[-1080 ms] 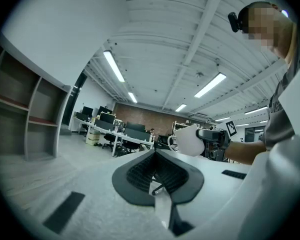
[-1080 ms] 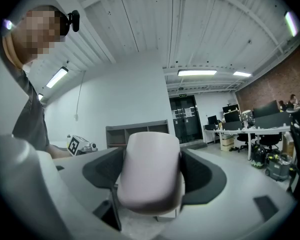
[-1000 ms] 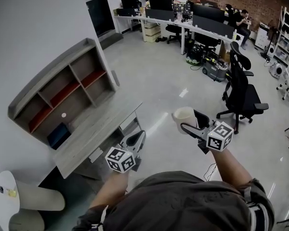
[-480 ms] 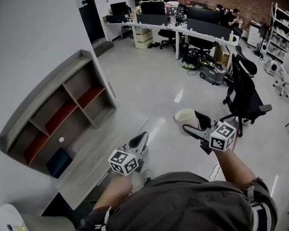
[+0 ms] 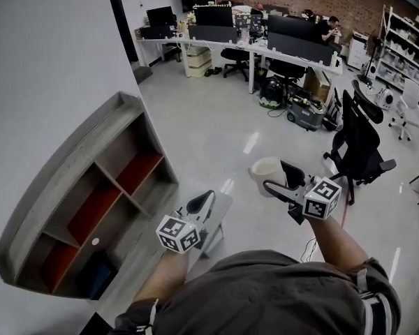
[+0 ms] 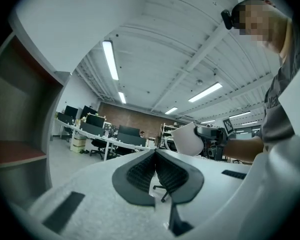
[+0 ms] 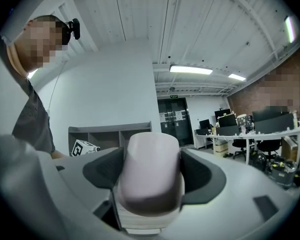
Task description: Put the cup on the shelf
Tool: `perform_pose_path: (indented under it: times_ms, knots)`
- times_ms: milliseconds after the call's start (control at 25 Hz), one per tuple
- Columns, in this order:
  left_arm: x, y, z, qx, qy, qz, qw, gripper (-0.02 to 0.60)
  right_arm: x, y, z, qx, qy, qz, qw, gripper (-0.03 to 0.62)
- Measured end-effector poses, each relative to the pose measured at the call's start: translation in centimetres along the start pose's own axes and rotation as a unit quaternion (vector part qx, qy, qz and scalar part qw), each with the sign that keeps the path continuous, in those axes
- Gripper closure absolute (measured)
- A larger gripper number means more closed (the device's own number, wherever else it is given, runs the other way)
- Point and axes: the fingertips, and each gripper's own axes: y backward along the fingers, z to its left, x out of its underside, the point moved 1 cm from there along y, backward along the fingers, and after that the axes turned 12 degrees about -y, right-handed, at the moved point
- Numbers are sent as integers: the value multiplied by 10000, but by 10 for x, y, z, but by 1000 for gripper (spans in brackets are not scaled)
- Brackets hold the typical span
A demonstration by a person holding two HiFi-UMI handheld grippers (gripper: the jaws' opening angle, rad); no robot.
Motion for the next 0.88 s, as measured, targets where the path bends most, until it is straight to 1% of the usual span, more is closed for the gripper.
perform_pose_path:
  times_ms: [240,440,680,880]
  knots:
    - [7,-1,55,-11,41,47,10000,577,1,-58,-17,-16,-96,38,9999,245]
    - [12,-12,85,-91,51,109,9999,577,0,-85,-37,-76,-189,47,9998,246]
    - [20,-43,95,-186,87,214,9996,577,-4,-91,-73,-171,-305,45,9994,246]
    - [19,-85,83,-449,83,220,9987,577,-15,-76,-114,-424,-341,187,9983,247]
